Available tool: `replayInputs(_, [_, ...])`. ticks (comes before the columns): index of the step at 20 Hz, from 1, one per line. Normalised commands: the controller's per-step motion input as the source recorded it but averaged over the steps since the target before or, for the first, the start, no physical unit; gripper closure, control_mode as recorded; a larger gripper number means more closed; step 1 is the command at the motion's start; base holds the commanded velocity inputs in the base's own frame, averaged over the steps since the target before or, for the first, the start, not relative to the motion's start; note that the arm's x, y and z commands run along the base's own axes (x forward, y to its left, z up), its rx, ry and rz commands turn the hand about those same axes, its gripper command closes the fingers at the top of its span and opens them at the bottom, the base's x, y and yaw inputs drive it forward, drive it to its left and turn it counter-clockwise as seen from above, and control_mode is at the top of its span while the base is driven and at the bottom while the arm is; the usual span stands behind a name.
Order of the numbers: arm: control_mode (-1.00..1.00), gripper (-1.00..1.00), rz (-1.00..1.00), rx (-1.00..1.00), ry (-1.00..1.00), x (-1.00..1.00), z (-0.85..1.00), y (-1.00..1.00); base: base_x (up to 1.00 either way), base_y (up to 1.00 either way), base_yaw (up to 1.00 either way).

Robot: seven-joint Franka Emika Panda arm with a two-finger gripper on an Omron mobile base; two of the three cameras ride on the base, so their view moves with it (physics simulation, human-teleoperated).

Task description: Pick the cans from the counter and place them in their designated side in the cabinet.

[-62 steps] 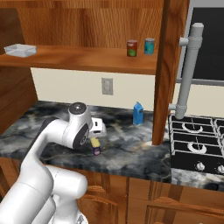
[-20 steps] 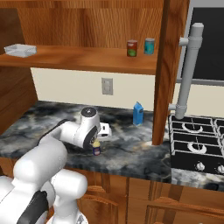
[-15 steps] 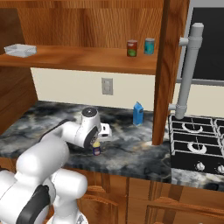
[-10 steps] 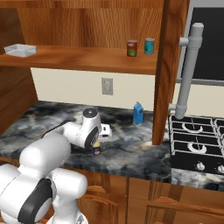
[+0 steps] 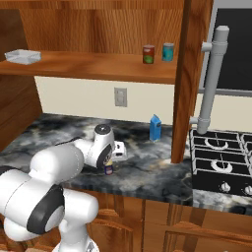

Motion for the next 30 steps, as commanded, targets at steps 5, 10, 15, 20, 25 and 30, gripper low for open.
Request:
replayInputs(5, [-1.0,1.0,0.0,0.0,0.0,0.09,-0.18,0.0,0.0,0.0,0.0])
replayInputs(10, [-1.0,1.0,0.0,0.0,0.0,0.07,-0.11,0.0,0.0,0.0,0.0])
replayInputs(15, [-1.0,1.0,0.0,0.0,0.0,0.0,-0.01,0.0,0.0,0.0,0.0])
replayInputs(20, [-1.0,1.0,0.0,0.0,0.0,-0.01,0.24,0.0,0.0,0.0,0.0])
replayInputs(25, [-1.0,1.0,0.0,0.0,-0.05,-0.19,0.55,0.0,0.0,0.0,0.0])
replayInputs(30, [-1.0,1.0,0.0,0.0,-0.06,-0.22,0.63,0.0,0.0,0.0,0.0])
